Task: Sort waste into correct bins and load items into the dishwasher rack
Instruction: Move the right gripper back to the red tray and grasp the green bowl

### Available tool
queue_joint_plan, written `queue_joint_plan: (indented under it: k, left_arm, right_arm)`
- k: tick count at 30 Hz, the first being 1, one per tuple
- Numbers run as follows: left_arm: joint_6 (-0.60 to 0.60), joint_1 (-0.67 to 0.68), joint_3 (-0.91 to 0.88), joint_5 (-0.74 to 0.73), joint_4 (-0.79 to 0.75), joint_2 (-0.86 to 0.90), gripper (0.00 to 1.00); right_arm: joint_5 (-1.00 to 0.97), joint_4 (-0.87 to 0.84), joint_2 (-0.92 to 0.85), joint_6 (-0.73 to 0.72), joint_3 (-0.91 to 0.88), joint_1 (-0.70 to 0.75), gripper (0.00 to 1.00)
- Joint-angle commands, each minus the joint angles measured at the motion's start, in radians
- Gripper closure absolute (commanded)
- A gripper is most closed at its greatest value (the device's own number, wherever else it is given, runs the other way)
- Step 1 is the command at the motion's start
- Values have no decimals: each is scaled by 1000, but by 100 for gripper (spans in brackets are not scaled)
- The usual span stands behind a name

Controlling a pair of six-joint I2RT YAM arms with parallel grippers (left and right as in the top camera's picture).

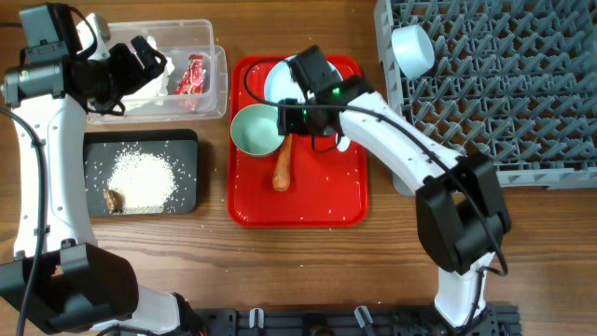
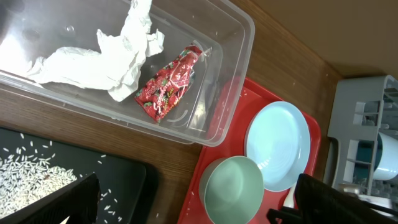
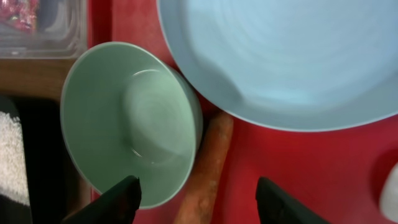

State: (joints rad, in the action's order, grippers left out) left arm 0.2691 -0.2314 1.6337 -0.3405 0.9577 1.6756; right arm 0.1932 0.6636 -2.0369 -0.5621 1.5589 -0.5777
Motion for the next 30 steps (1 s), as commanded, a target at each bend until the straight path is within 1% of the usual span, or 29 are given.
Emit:
queue_joint_plan:
  k: [1, 5, 8, 15, 17, 21, 25, 30]
  left_arm:
    - [-3, -2, 5, 2, -2, 0, 0]
    - [-3, -2, 5, 2, -2, 0, 0]
    - [-3, -2, 5, 2, -2, 0, 0]
    - [-3, -2, 5, 2, -2, 0, 0]
    - [-3, -2, 5, 2, -2, 0, 0]
    - [-3, -2, 5, 2, -2, 0, 0]
    - [-3, -2, 5, 2, -2, 0, 0]
    - [-3, -2, 5, 2, -2, 0, 0]
  right_arm:
    - [34, -68, -5, -70, -47, -26, 41]
    - [26, -134, -6, -70, -79, -51, 45]
    - [5, -148, -17, -75, -81, -62, 52]
    - [10, -157, -49, -96, -81, -64, 60]
    - [10, -166, -51, -95, -81, -64, 65]
    - [-3, -177, -53, -92, -81, -64, 67]
    - [-13, -190, -61, -93, -81, -64, 77]
    - [-13, -204, -85, -95, -81, -64, 77]
